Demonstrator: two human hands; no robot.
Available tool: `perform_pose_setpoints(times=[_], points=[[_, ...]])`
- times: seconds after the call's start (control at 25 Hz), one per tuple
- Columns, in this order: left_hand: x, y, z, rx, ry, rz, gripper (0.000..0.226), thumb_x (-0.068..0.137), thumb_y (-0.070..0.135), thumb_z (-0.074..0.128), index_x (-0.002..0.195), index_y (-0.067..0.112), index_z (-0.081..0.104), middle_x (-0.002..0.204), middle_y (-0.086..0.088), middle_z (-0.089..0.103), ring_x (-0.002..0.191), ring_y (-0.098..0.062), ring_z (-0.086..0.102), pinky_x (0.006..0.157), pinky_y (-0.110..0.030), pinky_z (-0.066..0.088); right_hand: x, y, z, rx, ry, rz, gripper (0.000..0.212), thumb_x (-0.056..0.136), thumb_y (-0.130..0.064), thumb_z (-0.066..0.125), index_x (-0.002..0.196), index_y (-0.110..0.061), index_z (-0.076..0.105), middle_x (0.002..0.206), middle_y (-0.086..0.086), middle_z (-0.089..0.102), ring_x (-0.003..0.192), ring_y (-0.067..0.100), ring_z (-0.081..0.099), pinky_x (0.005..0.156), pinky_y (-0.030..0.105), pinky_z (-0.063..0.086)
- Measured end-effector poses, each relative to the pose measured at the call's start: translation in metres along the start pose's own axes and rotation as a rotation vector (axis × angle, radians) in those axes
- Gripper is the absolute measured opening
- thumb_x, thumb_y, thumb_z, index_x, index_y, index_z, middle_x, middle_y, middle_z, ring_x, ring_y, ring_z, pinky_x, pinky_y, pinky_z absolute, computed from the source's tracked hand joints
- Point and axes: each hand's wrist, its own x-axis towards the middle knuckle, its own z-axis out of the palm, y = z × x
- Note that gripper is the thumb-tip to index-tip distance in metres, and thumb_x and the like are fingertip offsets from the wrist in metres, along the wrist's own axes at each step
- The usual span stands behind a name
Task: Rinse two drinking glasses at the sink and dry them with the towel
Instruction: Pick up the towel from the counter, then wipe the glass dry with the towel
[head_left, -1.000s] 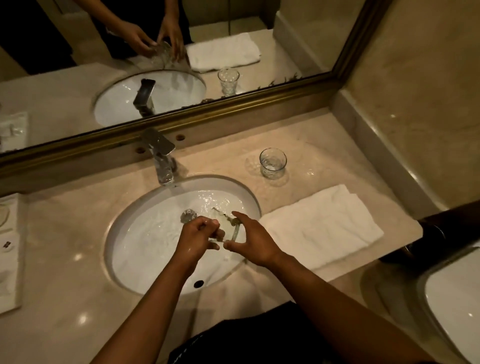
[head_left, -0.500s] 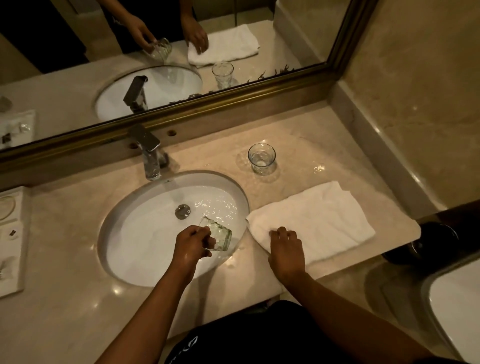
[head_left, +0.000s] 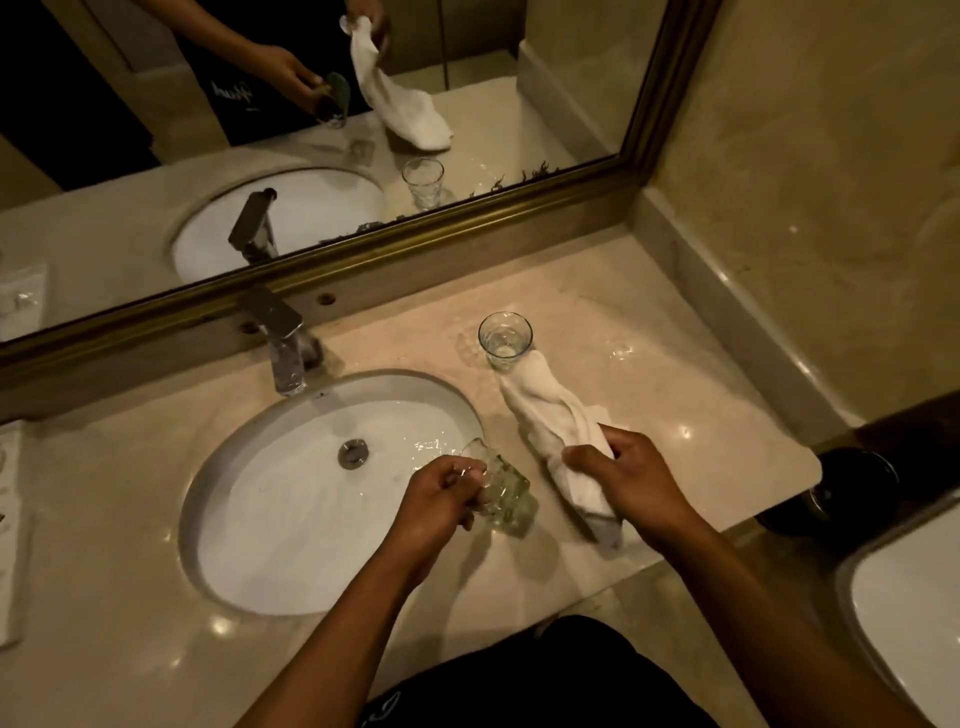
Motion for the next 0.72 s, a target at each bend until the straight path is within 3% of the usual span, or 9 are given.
perform_pose_setpoints(times=[0.04, 0.12, 0.2, 0.32, 0.44, 0.48, 0.56, 0.64, 0.72], points=[[-0.001, 0.006, 0.007, 0.006, -0.027, 0.019, 0.012, 0.102, 0.007, 0.057, 0.098, -0.001, 0.065, 0.072, -0.007, 0.066, 0.064, -0.018, 0.057, 0.056, -0.029, 0.043, -0.008, -0.005, 0.003, 0.026, -0.062, -0.034, 0.008, 0.087, -0.024, 0.073, 0.094, -0.026, 0.077, 0.095, -0.018, 0.076, 0.089, 0.008, 0.068, 0.077, 0.022, 0.050], [-0.006, 0.019, 0.018, 0.038, -0.099, 0.060, 0.010, 0.101, 0.008, 0.057, 0.095, 0.002, 0.064, 0.071, -0.004, 0.066, 0.060, -0.018, 0.057, 0.056, -0.029, 0.045, -0.020, -0.002, 0.014, 0.054, -0.204, -0.101, 0.048, 0.083, -0.040, 0.071, 0.130, -0.030, 0.066, 0.136, -0.021, 0.062, 0.128, 0.006, 0.056, 0.106, 0.025, 0.042], [-0.012, 0.030, 0.025, 0.083, -0.158, 0.114, 0.010, 0.099, 0.009, 0.059, 0.101, 0.009, 0.069, 0.084, -0.002, 0.076, 0.074, -0.022, 0.070, 0.066, -0.032, 0.057, -0.027, 0.000, 0.024, 0.151, -0.320, -0.071, 0.075, 0.080, -0.046, 0.068, 0.149, -0.035, 0.041, 0.149, -0.017, 0.050, 0.137, 0.003, 0.047, 0.112, 0.024, 0.038], [-0.020, 0.041, 0.026, 0.161, -0.181, 0.265, 0.009, 0.098, 0.002, 0.058, 0.092, 0.003, 0.065, 0.078, -0.001, 0.073, 0.071, -0.012, 0.068, 0.065, -0.019, 0.052, -0.026, -0.007, 0.023, 0.223, -0.352, -0.129, 0.076, 0.076, -0.036, 0.076, 0.144, -0.035, 0.041, 0.138, -0.015, 0.060, 0.126, 0.003, 0.057, 0.098, 0.021, 0.047], [-0.026, 0.051, 0.027, 0.202, -0.269, 0.440, 0.017, 0.097, 0.013, 0.060, 0.088, -0.001, 0.059, 0.079, -0.018, 0.069, 0.073, -0.021, 0.066, 0.066, -0.028, 0.053, -0.014, -0.011, 0.010, 0.720, -0.341, 0.099, 0.082, 0.041, -0.033, 0.095, 0.116, -0.013, 0.068, 0.093, 0.006, 0.079, 0.082, 0.019, 0.075, 0.071, 0.031, 0.058], [-0.029, 0.055, 0.028, 0.225, -0.296, 0.488, 0.015, 0.097, 0.017, 0.061, 0.089, 0.003, 0.061, 0.083, -0.018, 0.069, 0.077, -0.027, 0.068, 0.069, -0.035, 0.056, -0.010, -0.013, 0.006, 0.880, -0.368, 0.200, 0.079, 0.034, -0.034, 0.098, 0.104, -0.005, 0.076, 0.088, 0.014, 0.078, 0.077, 0.025, 0.075, 0.070, 0.033, 0.059], [-0.030, 0.060, 0.027, 0.329, -0.317, 0.598, 0.011, 0.097, 0.022, 0.062, 0.090, 0.014, 0.063, 0.086, -0.009, 0.068, 0.081, -0.026, 0.067, 0.075, -0.041, 0.055, -0.006, -0.015, 0.003, 1.023, -0.442, 0.260, 0.063, 0.043, -0.032, 0.096, 0.095, 0.000, 0.079, 0.093, 0.019, 0.077, 0.082, 0.030, 0.075, 0.078, 0.035, 0.060], [-0.027, 0.067, 0.019, 0.478, -0.332, 0.698, 0.013, 0.097, 0.029, 0.062, 0.091, 0.018, 0.065, 0.086, 0.000, 0.065, 0.079, -0.016, 0.063, 0.072, -0.032, 0.052, -0.004, -0.017, 0.005, 1.073, -0.533, 0.253, 0.057, 0.060, -0.029, 0.089, 0.107, 0.000, 0.076, 0.104, 0.020, 0.076, 0.093, 0.032, 0.074, 0.088, 0.037, 0.058], [-0.023, 0.077, 0.009, 0.636, -0.338, 0.695, 0.017, 0.094, 0.035, 0.067, 0.089, 0.019, 0.064, 0.084, 0.004, 0.066, 0.075, -0.007, 0.060, 0.069, -0.023, 0.047, 0.000, -0.016, 0.012, 1.044, -0.550, 0.257, 0.061, 0.056, -0.028, 0.090, 0.108, 0.001, 0.075, 0.103, 0.021, 0.075, 0.091, 0.033, 0.073, 0.088, 0.038, 0.057]])
